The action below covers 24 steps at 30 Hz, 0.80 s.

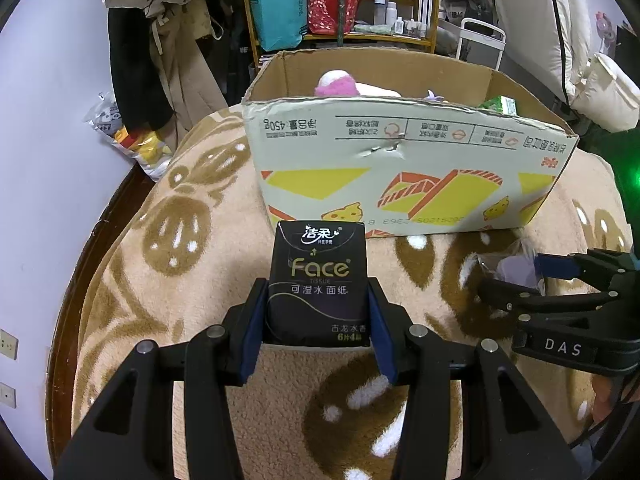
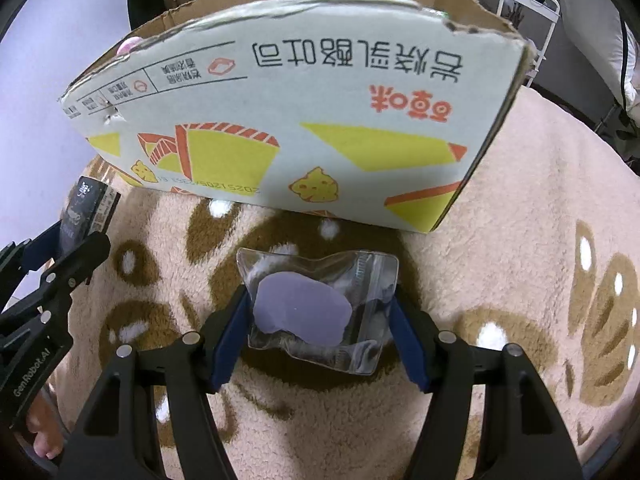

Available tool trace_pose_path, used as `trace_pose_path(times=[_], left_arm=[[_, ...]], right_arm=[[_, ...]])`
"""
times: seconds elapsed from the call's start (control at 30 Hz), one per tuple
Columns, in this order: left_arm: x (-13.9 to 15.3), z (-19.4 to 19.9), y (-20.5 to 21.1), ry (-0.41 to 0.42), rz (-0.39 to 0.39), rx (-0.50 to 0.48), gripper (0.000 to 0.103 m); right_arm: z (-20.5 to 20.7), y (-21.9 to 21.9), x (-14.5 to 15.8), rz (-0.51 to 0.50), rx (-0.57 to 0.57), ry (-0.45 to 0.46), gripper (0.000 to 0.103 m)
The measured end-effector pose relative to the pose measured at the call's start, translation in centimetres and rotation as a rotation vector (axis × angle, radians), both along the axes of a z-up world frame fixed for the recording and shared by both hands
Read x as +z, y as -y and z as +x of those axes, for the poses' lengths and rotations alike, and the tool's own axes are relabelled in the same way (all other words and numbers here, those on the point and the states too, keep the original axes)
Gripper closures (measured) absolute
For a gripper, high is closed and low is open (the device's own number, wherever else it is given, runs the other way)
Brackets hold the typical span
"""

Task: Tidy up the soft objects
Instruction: 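Lift the Face pack and sponge bag over the box with both tools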

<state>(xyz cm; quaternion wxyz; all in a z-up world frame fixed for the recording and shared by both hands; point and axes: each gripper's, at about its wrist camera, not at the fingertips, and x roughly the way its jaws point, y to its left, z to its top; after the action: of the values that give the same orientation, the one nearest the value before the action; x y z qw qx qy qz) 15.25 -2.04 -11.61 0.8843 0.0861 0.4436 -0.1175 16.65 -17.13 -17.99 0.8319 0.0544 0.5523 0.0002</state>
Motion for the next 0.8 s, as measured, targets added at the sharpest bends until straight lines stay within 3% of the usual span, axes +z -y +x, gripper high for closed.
trace_pose_path(times=[0.37, 0.8], left_arm=[[-0.9, -0.5, 1.0, -0.028, 0.015, -0.035, 0.057], [1.0, -2.5, 1.3, 0.047, 0.021, -0.033, 0.057]], right_arm=[[-1.4, 1.7, 2.3, 0.040, -0.018, 0.038, 0.032], [-3.6, 2.0, 7.4, 0.022, -0.010, 0.131, 0.032]])
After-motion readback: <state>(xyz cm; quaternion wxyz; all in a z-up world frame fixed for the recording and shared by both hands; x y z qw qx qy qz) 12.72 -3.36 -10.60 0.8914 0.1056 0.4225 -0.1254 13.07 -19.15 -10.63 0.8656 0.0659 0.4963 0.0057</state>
